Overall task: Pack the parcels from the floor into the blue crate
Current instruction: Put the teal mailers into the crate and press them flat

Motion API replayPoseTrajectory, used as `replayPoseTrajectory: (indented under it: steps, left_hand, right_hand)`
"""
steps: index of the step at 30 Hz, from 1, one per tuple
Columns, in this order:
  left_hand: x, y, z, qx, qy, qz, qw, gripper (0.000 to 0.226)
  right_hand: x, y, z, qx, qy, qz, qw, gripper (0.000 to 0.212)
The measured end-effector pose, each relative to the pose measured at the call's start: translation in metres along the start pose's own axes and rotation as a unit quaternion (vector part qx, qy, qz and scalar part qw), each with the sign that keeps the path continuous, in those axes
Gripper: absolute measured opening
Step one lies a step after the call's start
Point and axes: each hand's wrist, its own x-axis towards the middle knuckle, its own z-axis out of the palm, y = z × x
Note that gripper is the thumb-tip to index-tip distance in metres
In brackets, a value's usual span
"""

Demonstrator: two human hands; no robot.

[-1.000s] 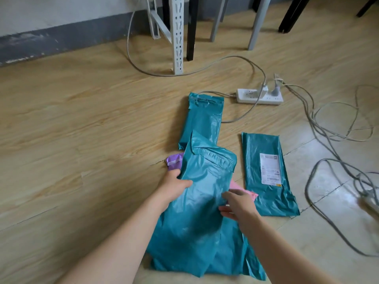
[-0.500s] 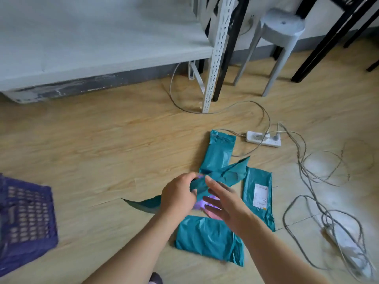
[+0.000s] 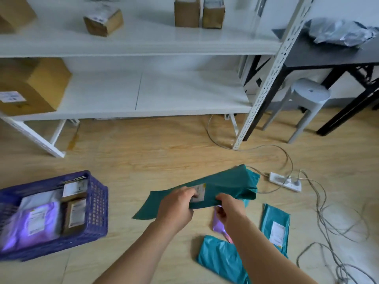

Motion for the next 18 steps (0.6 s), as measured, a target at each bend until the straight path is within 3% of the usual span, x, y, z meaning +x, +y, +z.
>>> replayPoseTrajectory:
  steps: [3, 10, 14, 18]
  left_hand:
    - [-0.017, -0.039, -0.037, -0.01, -0.031, -0.033, 0.999, 0.053]
    - [-0.058, -0.138, -0.129, -0.086, 0.012, -0.117, 0.989, 0.048]
    - [-0.076, -0.183, -0.158, -0.201, 0.052, -0.173, 0.963, 0.045]
    - [-0.09, -0.22, -0.176, -0.223, 0.057, -0.19, 0.954, 0.047]
  right_hand:
    - [-0.027, 0.002, 0.036, -0.011, -0.013, 0.004, 1.0, 0.014]
    - [-0.088, 0.003, 0.122, -0.023, -0.053, -0.015, 0.998, 0.018]
    - [-0.122, 0.008, 0.178, -0.046, -0.085, -0.025, 0.995, 0.019]
    - [-0.15, 0.025, 0.238, -0.083, -0.108, -0.023, 0.99, 0.018]
